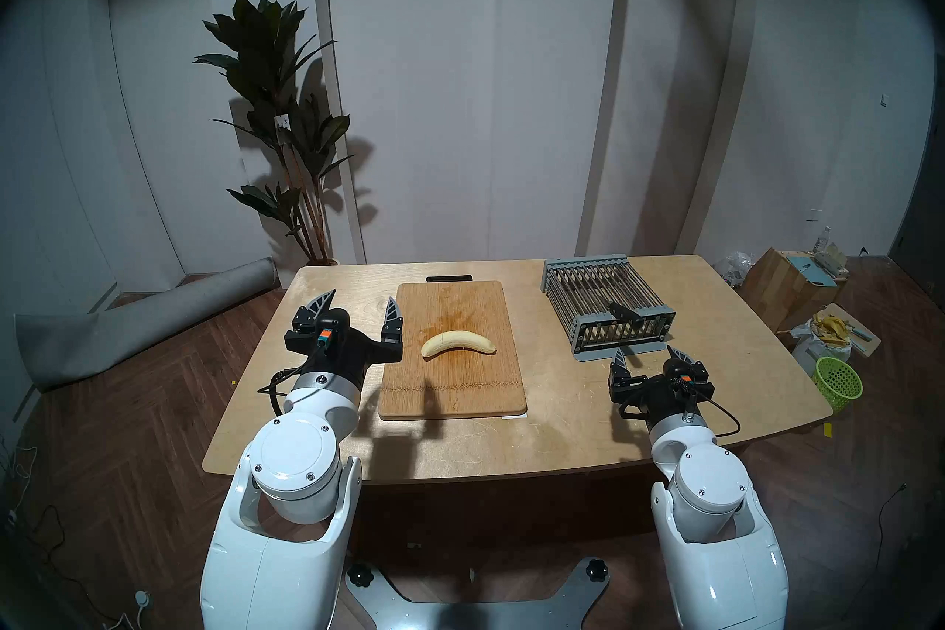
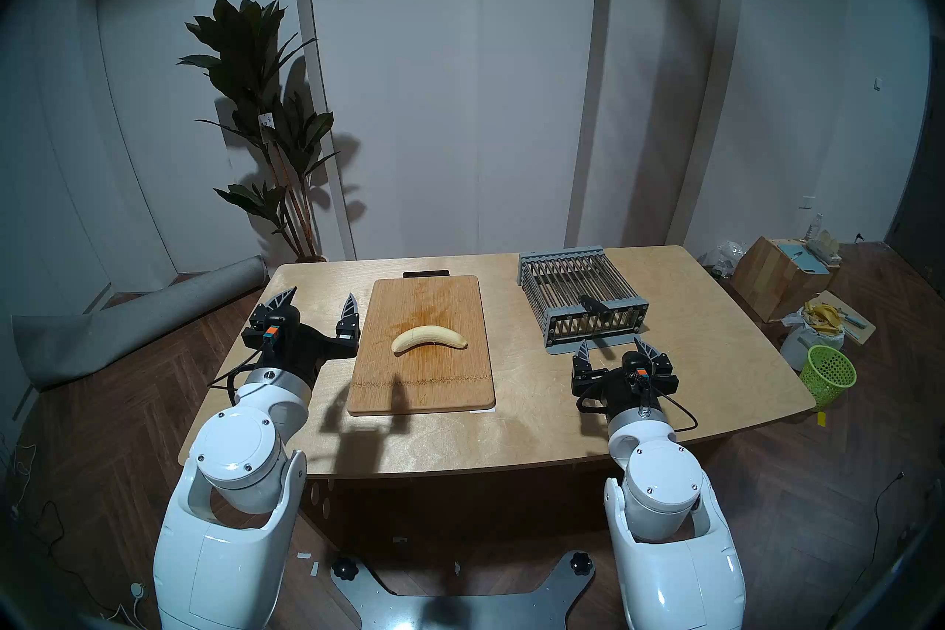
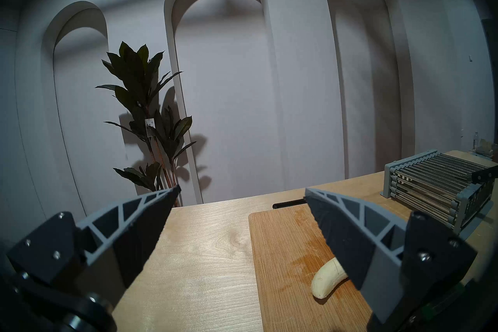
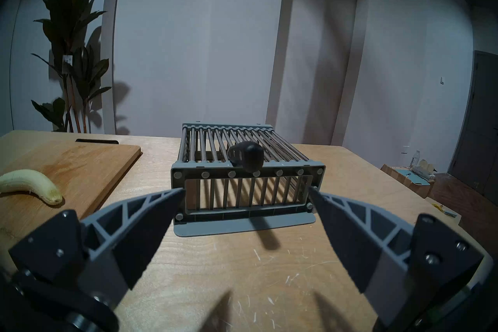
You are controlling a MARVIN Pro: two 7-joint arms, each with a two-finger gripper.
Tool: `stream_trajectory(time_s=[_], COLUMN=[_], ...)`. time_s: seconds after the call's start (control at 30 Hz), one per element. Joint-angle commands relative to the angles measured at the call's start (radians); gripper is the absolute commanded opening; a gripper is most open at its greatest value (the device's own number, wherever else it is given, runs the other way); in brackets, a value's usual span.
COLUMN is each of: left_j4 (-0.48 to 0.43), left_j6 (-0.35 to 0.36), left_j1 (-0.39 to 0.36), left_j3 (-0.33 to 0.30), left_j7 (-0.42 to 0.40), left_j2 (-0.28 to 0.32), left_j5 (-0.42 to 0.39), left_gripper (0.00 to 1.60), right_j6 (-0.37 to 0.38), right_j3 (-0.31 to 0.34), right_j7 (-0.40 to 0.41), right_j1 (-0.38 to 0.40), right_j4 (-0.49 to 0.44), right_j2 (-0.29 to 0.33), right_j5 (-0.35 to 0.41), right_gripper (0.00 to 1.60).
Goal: Cut the banana into four pieces on the cutting board
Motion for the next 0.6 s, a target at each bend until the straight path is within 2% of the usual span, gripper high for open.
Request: stream_trajectory(time_s=[0.0, 0.1, 0.3, 0.47, 0.57], left_j4=[-0.018, -0.017, -0.017, -0.017, -0.017], left_j6=[-0.004, -0.004, -0.004, -0.004, -0.004], left_j1=[-0.005, -0.005, -0.005, -0.005, -0.005], left_j3=[0.0, 0.0, 0.0, 0.0, 0.0], left_j7=[0.001, 0.001, 0.001, 0.001, 0.0], left_j2=[0.0, 0.0, 0.0, 0.0, 0.0], left_j5=[0.0, 0.0, 0.0, 0.0, 0.0], left_gripper=[1.6, 1.6, 1.6, 1.6, 1.6], right_j6=[0.046, 0.055, 0.07, 0.066, 0.056], right_j3=[0.024, 0.033, 0.058, 0.05, 0.053], right_j7=[0.019, 0.044, 0.072, 0.1, 0.105], right_j1=[0.067, 0.085, 0.143, 0.176, 0.197], right_j4=[0.034, 0.032, 0.042, 0.038, 0.06], right_j2=[0.074, 0.109, 0.139, 0.133, 0.096], right_j5=[-0.046, -0.061, -0.064, -0.047, -0.009], right_gripper=[1.6, 1.6, 1.6, 1.6, 1.6])
